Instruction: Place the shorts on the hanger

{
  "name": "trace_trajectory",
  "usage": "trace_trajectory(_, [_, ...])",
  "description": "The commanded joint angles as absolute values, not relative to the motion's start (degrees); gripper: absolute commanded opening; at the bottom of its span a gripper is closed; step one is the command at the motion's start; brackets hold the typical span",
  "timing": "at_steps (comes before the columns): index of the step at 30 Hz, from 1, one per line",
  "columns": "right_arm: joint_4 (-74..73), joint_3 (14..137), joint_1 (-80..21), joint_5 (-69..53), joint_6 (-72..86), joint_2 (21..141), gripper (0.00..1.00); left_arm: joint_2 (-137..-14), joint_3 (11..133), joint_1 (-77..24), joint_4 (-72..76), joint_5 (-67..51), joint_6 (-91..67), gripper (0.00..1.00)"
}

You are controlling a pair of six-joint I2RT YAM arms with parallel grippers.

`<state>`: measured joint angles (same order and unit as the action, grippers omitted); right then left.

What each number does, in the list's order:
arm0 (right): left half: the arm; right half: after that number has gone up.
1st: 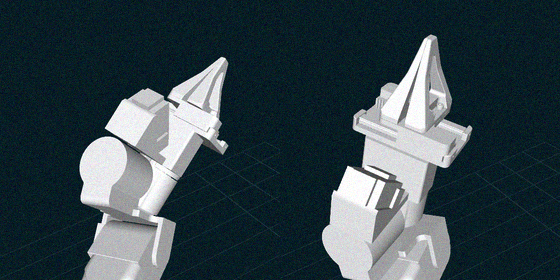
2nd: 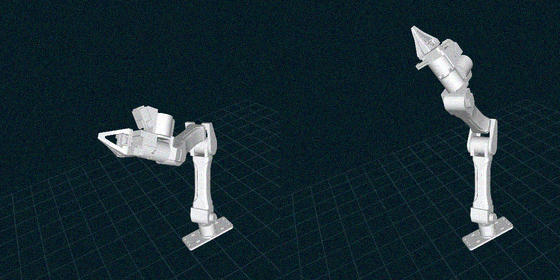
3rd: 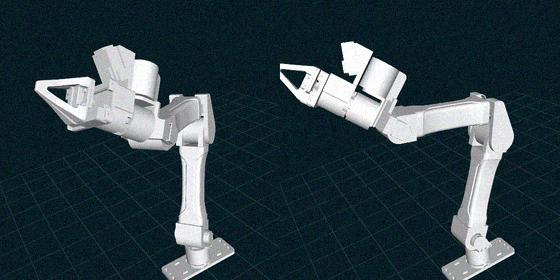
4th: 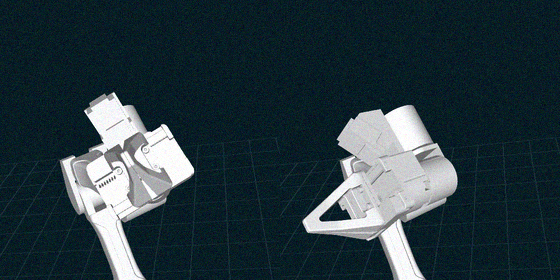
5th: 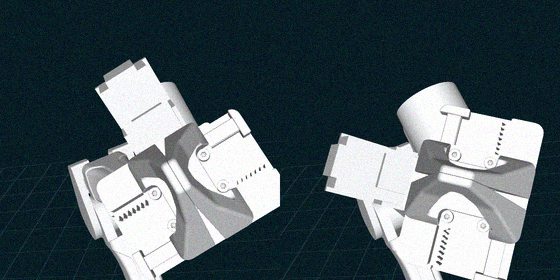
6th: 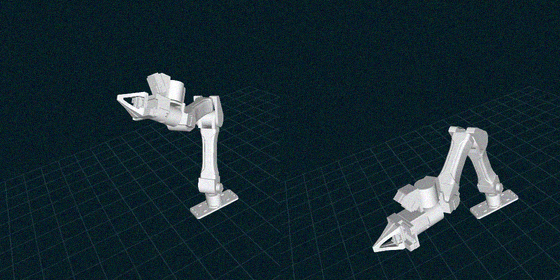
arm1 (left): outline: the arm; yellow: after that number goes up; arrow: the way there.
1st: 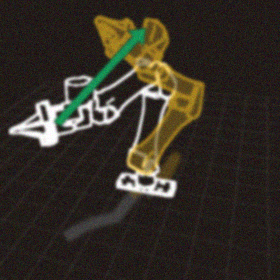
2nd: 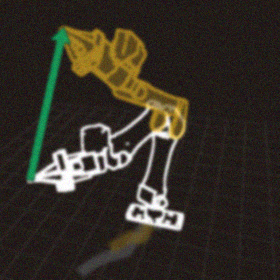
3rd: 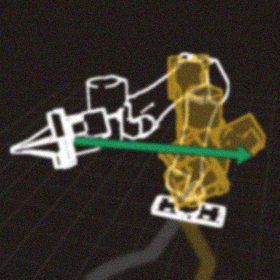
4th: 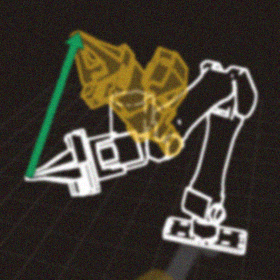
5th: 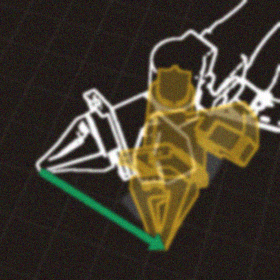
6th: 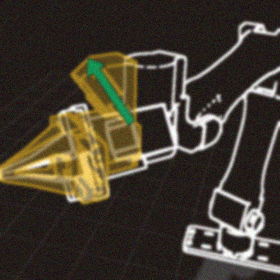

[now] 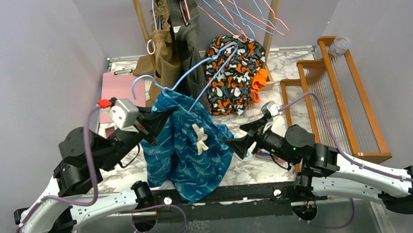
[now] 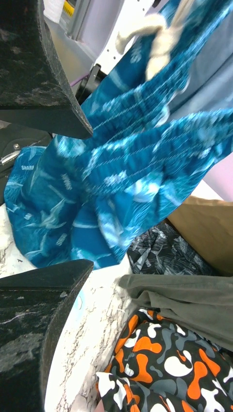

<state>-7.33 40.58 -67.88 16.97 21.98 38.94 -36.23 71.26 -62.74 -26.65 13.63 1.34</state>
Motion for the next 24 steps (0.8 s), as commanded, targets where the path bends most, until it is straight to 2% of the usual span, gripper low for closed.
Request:
trace_trajectory(1, [-6.99,41.37,-68.20,16.56,20.58,36.59,0.94,-36.01,74.58,-62.65,-16.42,15.42,1.38,0.00])
trace_trajectory(8, [-5.24,42.57,-68.20,19.96,23.05,34.51,0.89,-36.69,74.55,-62.68,-15.47,11.71,1.04,0.00])
trace_trajectory(17, [-4.37,46.10,-68.25,13.76,24.89,39.45,0.86,-36.74,73.33,-62.63,-15.48,11.94,0.79,0.00])
trace_trajectory(24, [-0.94,43.29,-68.20,8.99,24.56,39.17,0.85,-36.54,72.19,-62.69,-15.65,12.11,0.70,0.00])
